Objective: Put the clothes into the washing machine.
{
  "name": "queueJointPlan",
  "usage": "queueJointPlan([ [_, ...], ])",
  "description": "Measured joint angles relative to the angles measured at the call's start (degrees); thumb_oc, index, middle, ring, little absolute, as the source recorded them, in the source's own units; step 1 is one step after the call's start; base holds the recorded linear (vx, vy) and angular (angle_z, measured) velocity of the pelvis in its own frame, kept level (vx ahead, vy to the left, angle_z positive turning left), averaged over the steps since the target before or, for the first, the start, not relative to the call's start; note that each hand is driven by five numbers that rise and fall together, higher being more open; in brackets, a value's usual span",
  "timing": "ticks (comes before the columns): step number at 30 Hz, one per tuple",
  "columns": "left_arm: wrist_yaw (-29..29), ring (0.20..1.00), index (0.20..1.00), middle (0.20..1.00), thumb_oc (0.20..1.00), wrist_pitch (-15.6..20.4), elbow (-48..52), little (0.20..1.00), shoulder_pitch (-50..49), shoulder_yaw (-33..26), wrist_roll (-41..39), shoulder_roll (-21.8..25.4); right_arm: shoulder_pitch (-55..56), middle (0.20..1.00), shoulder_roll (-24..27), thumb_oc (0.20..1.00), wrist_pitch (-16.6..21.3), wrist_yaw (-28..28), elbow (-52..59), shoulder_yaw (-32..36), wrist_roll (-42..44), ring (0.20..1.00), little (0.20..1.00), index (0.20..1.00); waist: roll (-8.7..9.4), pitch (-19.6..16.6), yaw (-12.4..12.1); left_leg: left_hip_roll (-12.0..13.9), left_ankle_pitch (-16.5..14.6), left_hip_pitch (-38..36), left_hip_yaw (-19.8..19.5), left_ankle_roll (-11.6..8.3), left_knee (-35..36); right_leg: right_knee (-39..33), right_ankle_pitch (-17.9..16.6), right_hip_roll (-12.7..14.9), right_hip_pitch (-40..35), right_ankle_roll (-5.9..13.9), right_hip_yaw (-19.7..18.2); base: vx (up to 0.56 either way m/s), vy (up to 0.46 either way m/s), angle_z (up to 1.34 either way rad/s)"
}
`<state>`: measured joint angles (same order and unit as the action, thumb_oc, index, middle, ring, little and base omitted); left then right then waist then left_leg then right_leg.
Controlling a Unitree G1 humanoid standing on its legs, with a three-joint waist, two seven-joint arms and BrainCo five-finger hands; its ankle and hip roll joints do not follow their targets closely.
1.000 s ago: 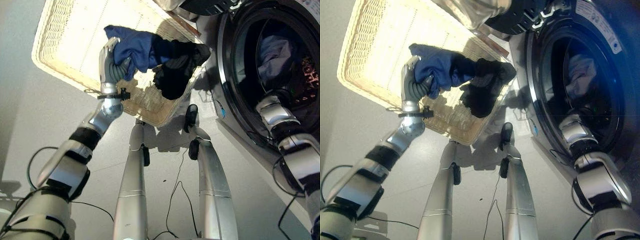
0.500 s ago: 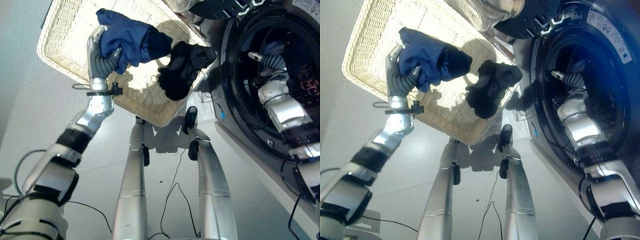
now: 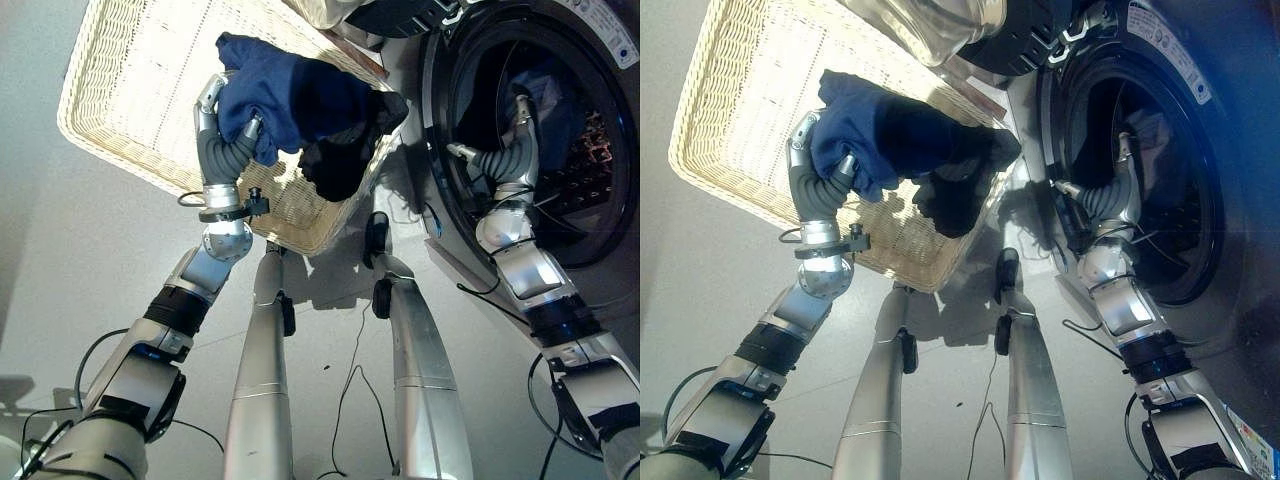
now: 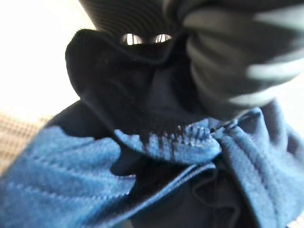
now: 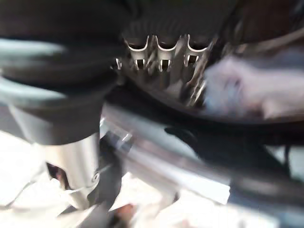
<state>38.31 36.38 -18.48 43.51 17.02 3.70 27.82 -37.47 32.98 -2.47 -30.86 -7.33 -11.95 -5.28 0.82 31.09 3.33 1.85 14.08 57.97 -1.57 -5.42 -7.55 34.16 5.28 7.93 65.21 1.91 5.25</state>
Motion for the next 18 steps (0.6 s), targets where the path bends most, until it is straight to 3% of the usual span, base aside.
queueJointPlan([
  [7,-5.7,0.200,0.200,0.200,0.200,1.3,3.0,0.200,-0.8,-0.4,-1.3,-0.5,0.3,1.000,-0.9,1.000,4.3,8.4,3.1,-0.2,4.8,1.000,1.000,1.000,-0.02,0.0,-1.1,-0.1,-0.1,-0.4,0.0,-0.18,0.0,0.8,0.9,0.2,0.0,-0.15,0.0,0.00,0.002,0.02],
  [13,-19.8,0.200,0.200,0.200,0.200,2.4,8.6,0.200,-3.0,-0.2,-9.2,-2.1,3.2,1.000,-2.7,1.000,11.2,21.4,7.2,-2.1,19.5,1.000,1.000,1.000,-0.04,0.0,-1.2,-0.1,-0.4,-0.8,-0.1,-0.50,-0.1,1.7,1.2,0.3,0.0,-0.04,0.0,0.00,0.001,0.01],
  [18,-26.5,0.200,0.200,0.200,0.200,2.4,10.1,0.200,-3.1,0.3,-12.4,-2.1,3.5,1.000,-2.8,1.000,11.3,28.0,7.8,-2.5,26.4,1.000,1.000,1.000,-0.07,0.0,-1.2,0.0,-0.5,-0.9,0.0,-0.41,-0.1,1.7,1.2,0.2,0.0,-0.04,0.0,0.00,0.000,0.00],
])
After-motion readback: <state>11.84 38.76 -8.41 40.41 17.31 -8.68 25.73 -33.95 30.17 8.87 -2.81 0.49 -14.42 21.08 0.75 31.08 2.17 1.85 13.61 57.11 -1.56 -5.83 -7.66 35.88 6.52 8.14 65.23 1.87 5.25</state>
